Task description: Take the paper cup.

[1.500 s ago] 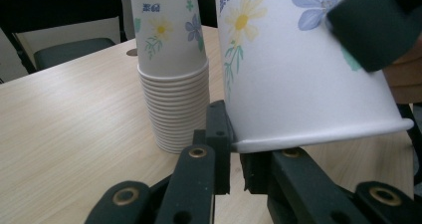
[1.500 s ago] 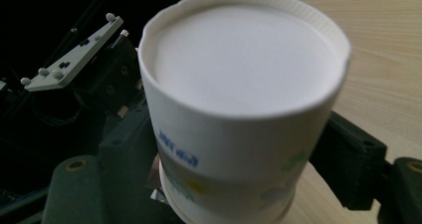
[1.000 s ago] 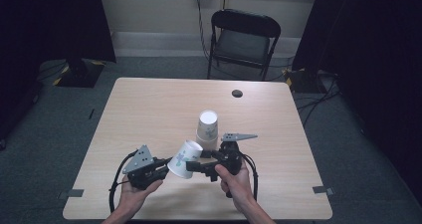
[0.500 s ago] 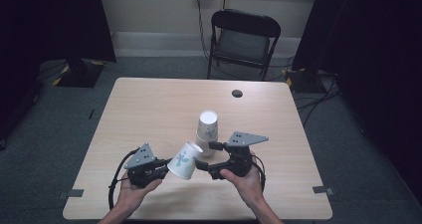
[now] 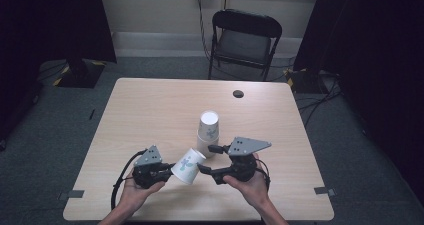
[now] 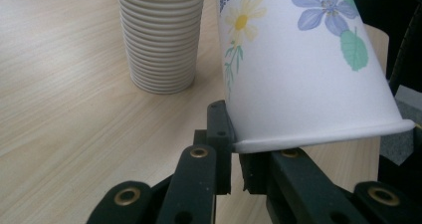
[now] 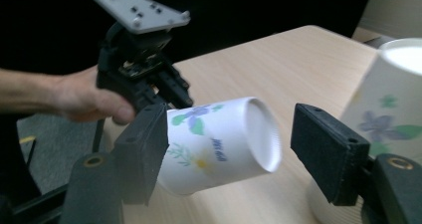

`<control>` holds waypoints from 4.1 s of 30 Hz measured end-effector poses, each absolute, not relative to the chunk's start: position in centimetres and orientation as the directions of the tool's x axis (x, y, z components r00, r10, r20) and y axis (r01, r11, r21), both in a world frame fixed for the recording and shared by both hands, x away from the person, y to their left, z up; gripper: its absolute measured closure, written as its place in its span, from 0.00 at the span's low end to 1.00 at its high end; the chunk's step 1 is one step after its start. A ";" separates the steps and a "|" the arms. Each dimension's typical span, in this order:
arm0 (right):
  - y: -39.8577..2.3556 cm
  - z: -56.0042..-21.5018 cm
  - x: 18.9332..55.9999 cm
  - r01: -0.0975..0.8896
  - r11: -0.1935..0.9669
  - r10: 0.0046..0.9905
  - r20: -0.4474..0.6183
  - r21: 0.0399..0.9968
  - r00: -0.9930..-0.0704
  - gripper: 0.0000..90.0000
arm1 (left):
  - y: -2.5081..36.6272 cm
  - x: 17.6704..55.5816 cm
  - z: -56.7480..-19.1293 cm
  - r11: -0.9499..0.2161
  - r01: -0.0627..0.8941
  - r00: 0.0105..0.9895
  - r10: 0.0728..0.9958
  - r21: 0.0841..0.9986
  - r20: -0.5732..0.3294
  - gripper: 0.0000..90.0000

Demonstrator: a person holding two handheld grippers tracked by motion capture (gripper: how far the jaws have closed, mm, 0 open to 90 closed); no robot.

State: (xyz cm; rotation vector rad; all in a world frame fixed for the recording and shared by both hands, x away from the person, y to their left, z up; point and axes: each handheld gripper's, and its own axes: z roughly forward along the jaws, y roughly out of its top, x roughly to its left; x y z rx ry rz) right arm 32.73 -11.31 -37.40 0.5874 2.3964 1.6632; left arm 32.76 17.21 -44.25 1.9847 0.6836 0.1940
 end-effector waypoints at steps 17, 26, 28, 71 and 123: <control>-9.0 -38.6 33.0 0.130 0.471 0.283 -0.010 0.873 -0.959 0.45 | 16.5 32.3 -44.4 -0.421 0.397 0.852 0.500 0.816 -0.157 0.95; -9.1 -38.5 33.1 0.086 0.473 0.291 -0.064 0.877 -0.954 0.48 | 16.2 32.5 -44.7 -0.445 0.421 0.854 0.489 0.790 -0.179 0.95; -8.9 -38.3 33.1 0.069 0.481 0.260 -0.066 0.874 -0.963 0.48 | 16.2 32.5 -44.7 -0.448 0.421 0.855 0.486 0.789 -0.180 0.95; -5.0 -42.0 32.2 -0.159 0.773 0.045 -0.304 0.614 -0.952 0.20 | 18.0 33.6 -45.2 -0.250 0.579 0.766 0.492 0.776 -0.413 0.99; -3.3 -42.6 33.5 -0.009 0.734 0.151 -0.177 0.679 -0.973 0.31 | 18.4 33.4 -43.7 -0.202 0.511 0.770 0.539 0.836 -0.341 0.87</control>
